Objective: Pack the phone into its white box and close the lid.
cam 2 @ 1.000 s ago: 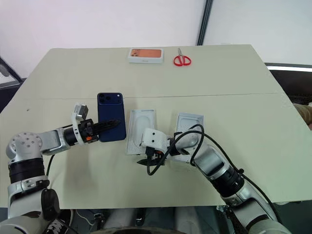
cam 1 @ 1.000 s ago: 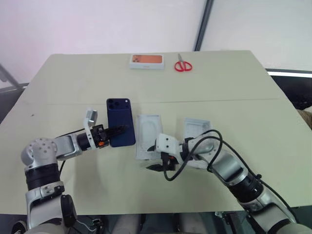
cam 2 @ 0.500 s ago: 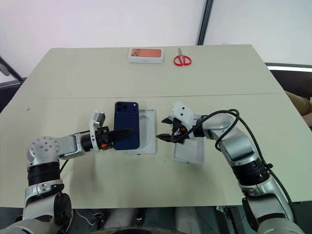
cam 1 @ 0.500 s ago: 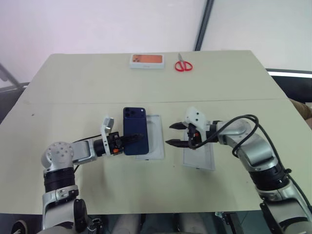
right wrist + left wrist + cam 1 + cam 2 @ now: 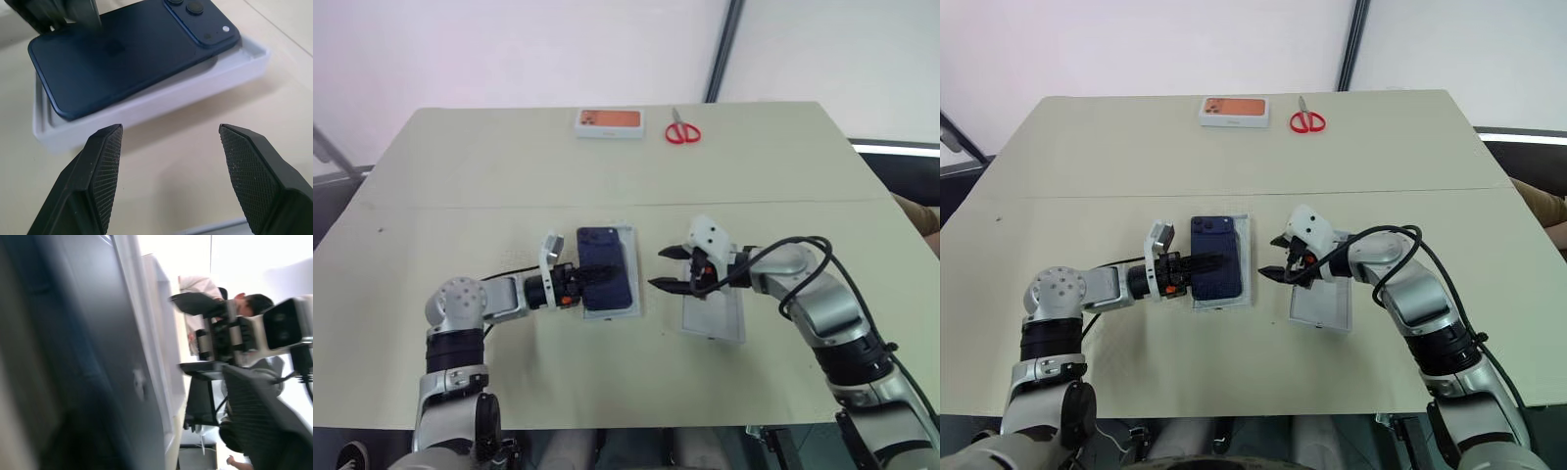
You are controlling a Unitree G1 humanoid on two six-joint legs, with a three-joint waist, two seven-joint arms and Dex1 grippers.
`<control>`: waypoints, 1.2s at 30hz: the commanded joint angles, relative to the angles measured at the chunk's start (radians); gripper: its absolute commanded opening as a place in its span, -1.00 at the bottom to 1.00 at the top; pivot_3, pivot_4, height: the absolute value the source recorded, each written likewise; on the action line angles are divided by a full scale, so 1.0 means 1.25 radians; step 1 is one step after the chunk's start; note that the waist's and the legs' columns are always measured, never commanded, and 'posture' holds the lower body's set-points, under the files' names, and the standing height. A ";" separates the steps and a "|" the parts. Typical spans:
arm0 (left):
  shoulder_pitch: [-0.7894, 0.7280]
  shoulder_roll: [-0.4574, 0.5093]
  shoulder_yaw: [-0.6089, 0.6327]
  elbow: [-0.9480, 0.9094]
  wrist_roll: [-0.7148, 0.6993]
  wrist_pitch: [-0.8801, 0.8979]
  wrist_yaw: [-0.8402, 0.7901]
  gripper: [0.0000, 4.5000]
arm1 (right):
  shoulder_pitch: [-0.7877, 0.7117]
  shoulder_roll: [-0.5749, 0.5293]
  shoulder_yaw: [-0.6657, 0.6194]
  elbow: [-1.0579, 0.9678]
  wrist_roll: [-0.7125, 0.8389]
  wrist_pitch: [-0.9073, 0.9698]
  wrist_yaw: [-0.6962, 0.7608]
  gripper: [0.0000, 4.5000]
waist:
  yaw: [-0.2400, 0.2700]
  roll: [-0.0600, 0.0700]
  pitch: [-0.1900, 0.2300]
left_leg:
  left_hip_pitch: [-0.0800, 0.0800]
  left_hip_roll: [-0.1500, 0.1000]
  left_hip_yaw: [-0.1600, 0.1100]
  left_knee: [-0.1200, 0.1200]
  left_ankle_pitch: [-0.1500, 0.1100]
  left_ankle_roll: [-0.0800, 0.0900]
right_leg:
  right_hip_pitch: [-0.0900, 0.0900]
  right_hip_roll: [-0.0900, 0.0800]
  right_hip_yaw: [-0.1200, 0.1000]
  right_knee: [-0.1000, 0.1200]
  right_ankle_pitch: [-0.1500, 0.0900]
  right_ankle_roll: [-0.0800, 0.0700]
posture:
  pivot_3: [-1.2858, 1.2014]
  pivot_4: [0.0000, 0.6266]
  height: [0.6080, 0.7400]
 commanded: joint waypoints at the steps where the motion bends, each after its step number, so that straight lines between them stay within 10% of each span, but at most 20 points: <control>1: -0.005 0.014 -0.004 -0.011 0.004 0.007 0.009 0.61 | -0.008 0.004 -0.003 -0.019 0.006 -0.017 -0.006 0.47 | -0.002 0.000 0.000 | 0.000 0.000 0.000 0.000 0.000 0.000 | 0.000 0.000 0.000 0.000 0.000 0.000 | 0.03 -0.52 1.00; 36: -0.084 0.104 -0.052 -0.107 0.001 0.093 0.039 0.61 | -0.040 0.053 0.045 0.033 -0.029 -0.072 -0.022 0.47 | -0.001 0.000 0.000 | 0.000 0.000 0.000 0.000 0.000 -0.001 | 0.000 0.000 0.000 0.000 0.000 0.000 | 0.03 -0.52 1.00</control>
